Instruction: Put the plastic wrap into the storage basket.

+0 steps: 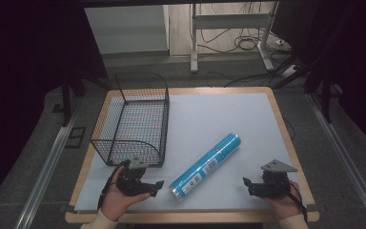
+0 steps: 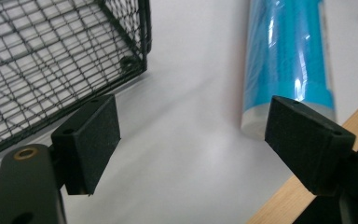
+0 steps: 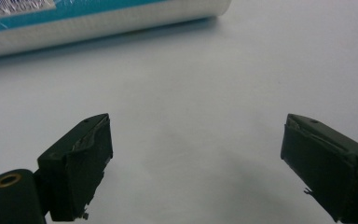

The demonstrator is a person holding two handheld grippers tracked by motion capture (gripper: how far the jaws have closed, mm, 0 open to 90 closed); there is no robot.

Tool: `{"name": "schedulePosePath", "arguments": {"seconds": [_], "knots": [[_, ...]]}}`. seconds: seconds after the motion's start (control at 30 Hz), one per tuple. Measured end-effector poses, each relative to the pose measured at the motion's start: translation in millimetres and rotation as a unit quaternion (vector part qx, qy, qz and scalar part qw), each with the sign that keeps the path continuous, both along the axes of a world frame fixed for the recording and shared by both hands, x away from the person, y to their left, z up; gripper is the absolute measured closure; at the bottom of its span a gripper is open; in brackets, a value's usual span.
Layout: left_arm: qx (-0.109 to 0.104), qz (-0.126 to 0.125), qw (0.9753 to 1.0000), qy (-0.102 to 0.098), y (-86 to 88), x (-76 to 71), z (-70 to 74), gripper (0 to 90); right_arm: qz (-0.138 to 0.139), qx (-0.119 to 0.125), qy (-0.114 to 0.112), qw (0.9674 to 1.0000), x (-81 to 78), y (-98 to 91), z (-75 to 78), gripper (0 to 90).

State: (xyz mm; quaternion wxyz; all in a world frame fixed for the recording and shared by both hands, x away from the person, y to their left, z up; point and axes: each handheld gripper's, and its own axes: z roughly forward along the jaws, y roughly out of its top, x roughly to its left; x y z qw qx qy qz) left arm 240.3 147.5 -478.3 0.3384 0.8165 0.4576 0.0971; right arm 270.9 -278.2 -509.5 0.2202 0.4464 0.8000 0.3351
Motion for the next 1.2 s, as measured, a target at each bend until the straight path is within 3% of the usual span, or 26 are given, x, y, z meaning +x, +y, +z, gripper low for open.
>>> {"name": "schedulePosePath", "arguments": {"seconds": [0.63,1.2], "knots": [[0.019,-0.036,0.9992,-0.002,-40.0,13.9,26.5,16.6,0.007,-0.004,-0.014,0.9999,-0.9,-4.5,0.8,10.4],[0.036,-0.071,0.9969,-0.001,-75.4,32.1,34.2,16.7,0.013,-0.013,-0.016,0.9997,-2.0,-2.1,0.0,11.3]]}}
